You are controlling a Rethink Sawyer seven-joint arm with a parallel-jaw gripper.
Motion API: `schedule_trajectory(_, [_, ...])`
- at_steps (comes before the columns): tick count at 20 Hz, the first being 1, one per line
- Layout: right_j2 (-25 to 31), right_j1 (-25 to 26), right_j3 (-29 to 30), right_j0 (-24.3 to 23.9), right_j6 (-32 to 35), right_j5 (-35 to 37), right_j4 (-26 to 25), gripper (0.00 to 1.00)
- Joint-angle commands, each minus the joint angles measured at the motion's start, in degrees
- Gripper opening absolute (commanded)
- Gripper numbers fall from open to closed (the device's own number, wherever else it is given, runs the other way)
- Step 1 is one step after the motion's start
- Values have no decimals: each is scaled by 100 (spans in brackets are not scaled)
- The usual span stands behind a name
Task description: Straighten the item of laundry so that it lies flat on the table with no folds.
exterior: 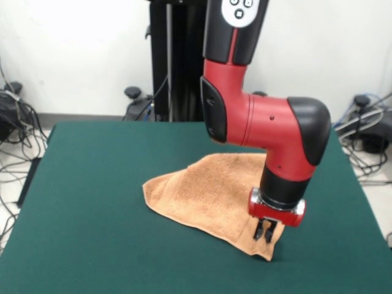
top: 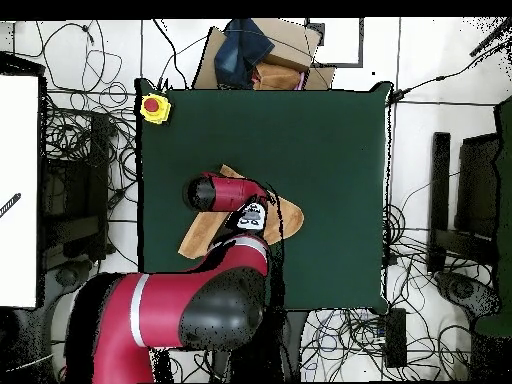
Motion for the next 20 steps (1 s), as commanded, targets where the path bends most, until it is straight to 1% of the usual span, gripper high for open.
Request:
schedule_trajectory(1, [-2,1284,-915,-100,1094,-1360,283,0])
schedule_trajectory(5, [-51,1192,-950,25,1325,-1300,522,0])
schedule_trajectory(8, [-114,1065,-823,163,1532,-1242,682,0])
schedule_trajectory(10, [-215,1026,-838,264,1569,-1094,793,0])
schedule_trajectory(11, [-290,1038,-895,309,1550,-1000,849,0])
schedule_trajectory(16, [-327,1183,-1284,229,1252,-680,947,0])
schedule_trajectory(18, [-359,1279,-1526,192,1213,-529,1027,0])
schedule_trajectory(20, [-489,1442,-1917,182,1232,-215,1156,0])
